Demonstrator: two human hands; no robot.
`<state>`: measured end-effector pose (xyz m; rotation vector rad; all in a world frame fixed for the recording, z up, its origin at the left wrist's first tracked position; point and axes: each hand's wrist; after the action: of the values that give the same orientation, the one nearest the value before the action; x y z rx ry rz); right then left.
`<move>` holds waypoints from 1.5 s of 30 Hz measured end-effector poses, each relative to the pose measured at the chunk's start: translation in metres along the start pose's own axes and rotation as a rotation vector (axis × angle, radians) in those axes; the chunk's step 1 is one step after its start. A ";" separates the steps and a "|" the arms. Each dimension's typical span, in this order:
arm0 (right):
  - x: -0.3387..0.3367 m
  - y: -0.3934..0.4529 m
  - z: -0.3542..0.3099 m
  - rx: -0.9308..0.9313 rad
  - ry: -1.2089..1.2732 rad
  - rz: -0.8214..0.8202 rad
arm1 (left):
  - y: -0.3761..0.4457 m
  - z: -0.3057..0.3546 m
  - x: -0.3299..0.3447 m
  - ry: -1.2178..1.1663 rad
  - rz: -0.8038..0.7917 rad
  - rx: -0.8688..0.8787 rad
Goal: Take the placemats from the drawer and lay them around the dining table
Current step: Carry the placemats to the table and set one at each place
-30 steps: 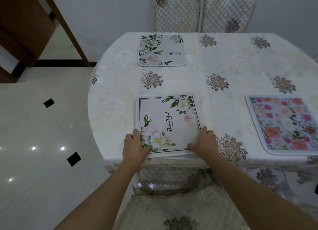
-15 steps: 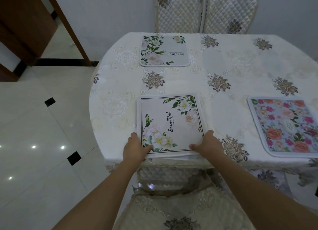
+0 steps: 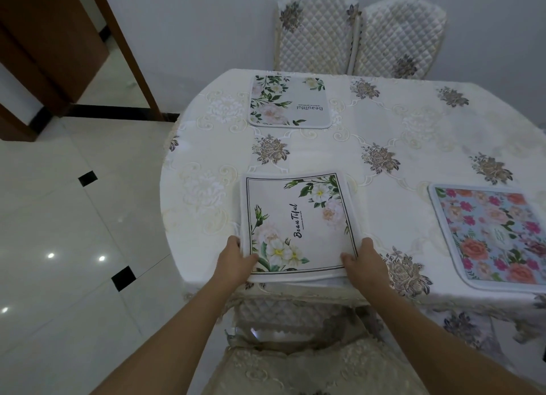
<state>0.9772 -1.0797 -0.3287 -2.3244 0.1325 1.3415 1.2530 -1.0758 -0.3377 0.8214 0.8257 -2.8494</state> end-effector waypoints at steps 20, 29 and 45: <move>0.055 0.067 -0.256 -0.457 0.049 -0.037 | 0.093 -0.017 -0.205 -0.031 0.467 0.083; 0.108 0.104 -0.311 -0.514 -0.092 -0.136 | 0.131 -0.068 -0.219 0.030 0.489 -0.029; 0.129 0.122 -0.293 -0.493 -0.131 -0.095 | 0.146 -0.100 -0.214 0.162 0.500 -0.059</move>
<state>1.2419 -1.2965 -0.3530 -2.5773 -0.3871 1.6126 1.5133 -1.1674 -0.3700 1.0834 0.6070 -2.3358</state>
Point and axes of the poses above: each hand's wrist, its own y-axis towards the middle knuckle, its own x-axis out of the palm, z = x × y, and after that the axes turned 1 degree about -y, right-handed
